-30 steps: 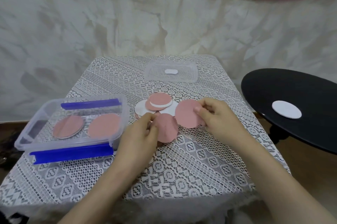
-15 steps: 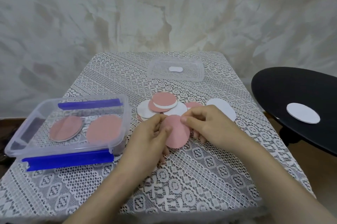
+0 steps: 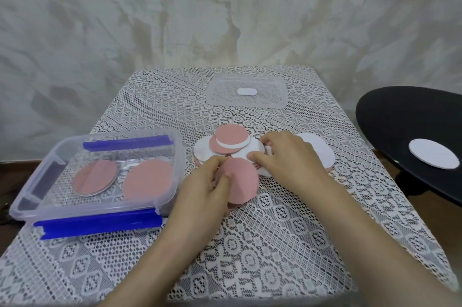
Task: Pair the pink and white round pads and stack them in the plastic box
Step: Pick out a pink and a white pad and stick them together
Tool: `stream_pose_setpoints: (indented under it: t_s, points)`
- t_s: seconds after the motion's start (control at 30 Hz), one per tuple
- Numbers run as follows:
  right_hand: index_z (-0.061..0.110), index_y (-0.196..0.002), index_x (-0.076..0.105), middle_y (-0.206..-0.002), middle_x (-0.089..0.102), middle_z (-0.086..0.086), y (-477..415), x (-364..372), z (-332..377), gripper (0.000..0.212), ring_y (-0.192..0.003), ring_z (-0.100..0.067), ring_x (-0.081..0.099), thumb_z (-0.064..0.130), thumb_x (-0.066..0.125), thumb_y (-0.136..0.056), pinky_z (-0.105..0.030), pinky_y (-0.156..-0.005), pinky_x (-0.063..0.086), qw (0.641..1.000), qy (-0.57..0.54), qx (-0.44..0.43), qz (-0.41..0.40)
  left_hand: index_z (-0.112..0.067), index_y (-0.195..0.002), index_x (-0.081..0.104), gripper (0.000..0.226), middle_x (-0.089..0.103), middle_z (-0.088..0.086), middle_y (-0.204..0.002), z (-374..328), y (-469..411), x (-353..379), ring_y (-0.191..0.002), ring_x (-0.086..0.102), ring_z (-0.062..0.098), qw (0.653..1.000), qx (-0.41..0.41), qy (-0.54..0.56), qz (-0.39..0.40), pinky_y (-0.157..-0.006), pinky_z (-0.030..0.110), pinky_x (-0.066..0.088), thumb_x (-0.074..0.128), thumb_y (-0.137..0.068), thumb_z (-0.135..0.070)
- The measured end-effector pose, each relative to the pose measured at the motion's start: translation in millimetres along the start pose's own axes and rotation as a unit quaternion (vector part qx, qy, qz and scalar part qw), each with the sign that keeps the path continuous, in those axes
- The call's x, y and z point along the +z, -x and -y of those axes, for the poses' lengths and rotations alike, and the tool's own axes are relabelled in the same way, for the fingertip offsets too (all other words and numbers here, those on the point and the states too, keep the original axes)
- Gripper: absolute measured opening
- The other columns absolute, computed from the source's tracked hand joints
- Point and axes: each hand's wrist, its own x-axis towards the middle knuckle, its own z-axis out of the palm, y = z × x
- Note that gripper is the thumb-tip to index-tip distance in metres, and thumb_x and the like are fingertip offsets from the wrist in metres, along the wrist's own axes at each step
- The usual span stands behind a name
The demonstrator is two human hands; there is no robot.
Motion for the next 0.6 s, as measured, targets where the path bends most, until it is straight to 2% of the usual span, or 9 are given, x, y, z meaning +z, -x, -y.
stream_pose_setpoints:
  t_s: [0.1, 0.17, 0.27, 0.37, 0.47, 0.53, 0.57, 0.6]
  points:
    - [0.024, -0.104, 0.054, -0.102, 0.06, 0.005, -1.3, -2.7, 0.8, 0.035, -0.093, -0.023, 0.059, 0.048, 0.073, -0.086, -0.04, -0.081, 0.049, 0.999, -0.041, 0.021, 0.005, -0.035, -0.106, 0.062, 0.02, 0.056, -0.012, -0.061, -1.0, 0.5, -0.3, -0.054, 0.054, -0.002, 1.0, 0.001, 0.011, -0.001, -0.048, 0.01, 0.041, 0.047, -0.104, -0.022]
    - [0.024, -0.099, 0.049, -0.097, 0.061, 0.005, -2.0, -3.4, -1.3, 0.03, -0.091, -0.025, 0.059, 0.041, 0.072, -0.089, -0.043, -0.082, 0.05, 0.997, -0.067, 0.028, -0.003, -0.036, -0.107, 0.062, 0.021, 0.058, -0.017, -0.056, -1.2, 1.5, -0.2, -0.053, 0.055, -0.003, 1.0, 0.003, 0.014, 0.002, -0.048, 0.011, 0.041, 0.047, -0.104, -0.021]
    - [0.021, -0.093, 0.048, -0.09, 0.061, 0.0, -0.8, -3.2, -7.2, 0.021, -0.088, -0.029, 0.058, 0.036, 0.061, -0.098, -0.042, -0.076, 0.046, 0.996, -0.082, 0.037, -0.013, -0.037, -0.111, 0.061, 0.022, 0.058, -0.022, -0.052, -1.5, 2.8, 0.1, -0.05, 0.054, -0.003, 1.0, 0.003, 0.016, 0.006, -0.046, 0.011, 0.039, 0.046, -0.104, -0.022]
    - [0.018, -0.09, 0.047, -0.086, 0.061, -0.004, 1.5, -6.4, -15.6, 0.02, -0.083, -0.032, 0.056, 0.033, 0.051, -0.102, -0.039, -0.067, 0.04, 0.994, -0.087, 0.049, -0.045, -0.038, -0.117, 0.06, 0.024, 0.059, -0.022, -0.051, -0.1, 2.3, 1.0, -0.045, 0.05, -0.002, 1.0, 0.002, 0.015, 0.009, -0.044, 0.012, 0.037, 0.045, -0.105, -0.024]
    - [0.018, -0.085, 0.048, -0.082, 0.059, -0.003, 8.1, -13.0, -28.6, 0.021, -0.081, -0.031, 0.057, 0.027, 0.045, -0.104, -0.041, -0.066, 0.042, 0.993, -0.084, 0.039, -0.066, -0.04, -0.122, 0.06, 0.027, 0.056, -0.012, -0.05, 3.0, 1.5, 2.3, -0.042, 0.047, -0.001, 1.0, 0.008, 0.005, 0.003, -0.043, 0.015, 0.036, 0.042, -0.106, -0.026]
    - [0.016, -0.093, 0.056, -0.085, 0.064, 0.001, 15.6, -21.1, -31.8, 0.018, -0.082, -0.023, 0.063, 0.023, 0.045, -0.105, -0.041, -0.067, 0.051, 0.983, -0.173, 0.021, -0.06, -0.042, -0.124, 0.059, 0.029, 0.054, -0.006, -0.051, 5.2, 0.9, 3.5, -0.041, 0.046, 0.001, 1.0, 0.006, 0.005, -0.001, -0.042, 0.018, 0.037, 0.04, -0.107, -0.028]
    - [0.016, -0.099, 0.061, -0.082, 0.065, 0.008, 20.9, -25.8, -31.3, 0.017, -0.076, -0.011, 0.064, 0.02, 0.045, -0.106, -0.032, -0.062, 0.054, 0.968, -0.246, 0.014, -0.043, -0.043, -0.124, 0.059, 0.03, 0.054, -0.005, -0.052, 6.0, 0.7, 3.8, -0.041, 0.046, 0.001, 1.0, 0.005, 0.005, -0.002, -0.042, 0.019, 0.037, 0.039, -0.107, -0.028]
    - [0.017, -0.103, 0.064, -0.074, 0.064, 0.016, 27.6, -31.4, -30.0, 0.017, -0.066, 0.001, 0.06, 0.017, 0.046, -0.107, -0.019, -0.055, 0.049, 0.952, -0.305, 0.005, -0.017, -0.042, -0.125, 0.058, 0.03, 0.055, -0.005, -0.052, 5.7, 1.1, 4.0, -0.041, 0.046, 0.001, 1.0, 0.007, 0.004, -0.002, -0.042, 0.019, 0.038, 0.039, -0.107, -0.028]
